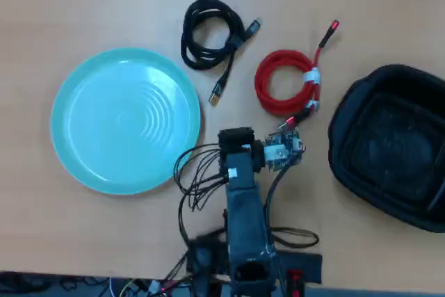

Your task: Put a black charging cable in a black bowl and put a red charging cable in a green bowl

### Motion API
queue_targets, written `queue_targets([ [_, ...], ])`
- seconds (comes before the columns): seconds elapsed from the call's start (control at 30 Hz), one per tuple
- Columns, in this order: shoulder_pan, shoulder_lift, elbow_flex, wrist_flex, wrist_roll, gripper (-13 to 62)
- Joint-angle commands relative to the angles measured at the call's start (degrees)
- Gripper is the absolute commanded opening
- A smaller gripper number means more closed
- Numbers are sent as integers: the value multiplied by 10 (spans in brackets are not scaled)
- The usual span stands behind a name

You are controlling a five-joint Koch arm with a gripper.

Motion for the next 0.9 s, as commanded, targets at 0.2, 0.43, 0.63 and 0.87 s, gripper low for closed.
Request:
queue_targets([
  [0.2,1,1,-32,-6,-11,-75],
  [0.43,-6,-4,-153,34,-16,-75],
  [0.63,-13,-89,-316,123,-19,-74],
  [0.87,-61,-113,-355,57,-21,-73],
])
